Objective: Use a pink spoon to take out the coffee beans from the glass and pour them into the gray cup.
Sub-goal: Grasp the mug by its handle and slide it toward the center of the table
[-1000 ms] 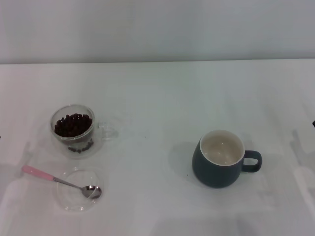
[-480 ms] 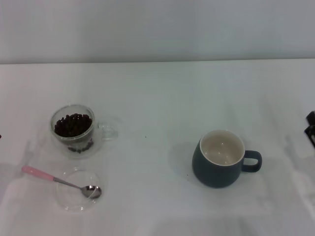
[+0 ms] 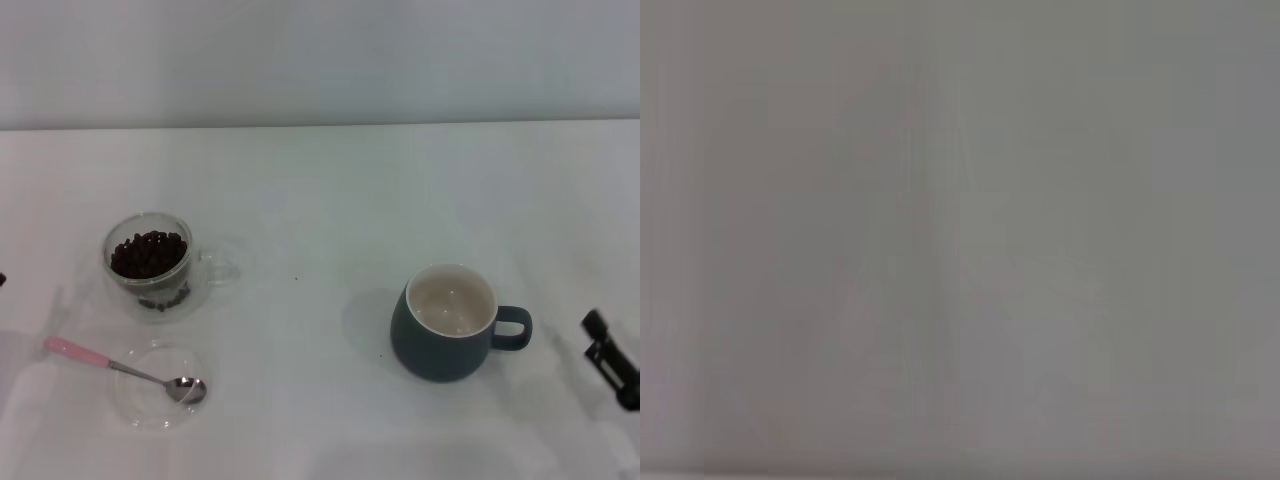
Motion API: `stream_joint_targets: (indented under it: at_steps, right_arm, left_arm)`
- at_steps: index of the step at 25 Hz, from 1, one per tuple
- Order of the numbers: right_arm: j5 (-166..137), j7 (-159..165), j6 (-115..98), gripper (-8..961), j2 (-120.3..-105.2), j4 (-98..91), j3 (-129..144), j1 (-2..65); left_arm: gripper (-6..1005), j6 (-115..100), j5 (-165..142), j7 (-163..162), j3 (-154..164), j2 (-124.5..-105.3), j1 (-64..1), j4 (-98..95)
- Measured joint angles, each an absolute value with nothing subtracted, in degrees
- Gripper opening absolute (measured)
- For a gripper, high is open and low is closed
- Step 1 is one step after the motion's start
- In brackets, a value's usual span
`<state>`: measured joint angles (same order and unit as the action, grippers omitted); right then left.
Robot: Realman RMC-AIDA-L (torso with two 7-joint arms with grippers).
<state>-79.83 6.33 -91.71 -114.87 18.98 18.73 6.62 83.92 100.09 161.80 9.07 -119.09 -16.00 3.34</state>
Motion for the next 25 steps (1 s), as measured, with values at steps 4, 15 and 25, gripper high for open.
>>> stream_joint_targets:
  at_steps: [4,15,25]
  right_arm:
    - [-79.87,11.55,-90.38,781,-114.87,17.26,23.74,6.74]
    - [-80.04,12.31,-84.22,757,-115.25,17.65,25.28,9.35]
    - [-81.41,12.35,-80.86,734,-115.31,17.75,24.4,11.55]
  left_arm:
    - [873,83.52,100.09,161.8,9.59,-119.09,-16.27,3.47]
    - [873,83.15,100.11,161.8,9.92,-119.11,-17.29,3.74]
    - [873,82.43,100.11,161.8,10.2,-119.18,-17.61,3.78]
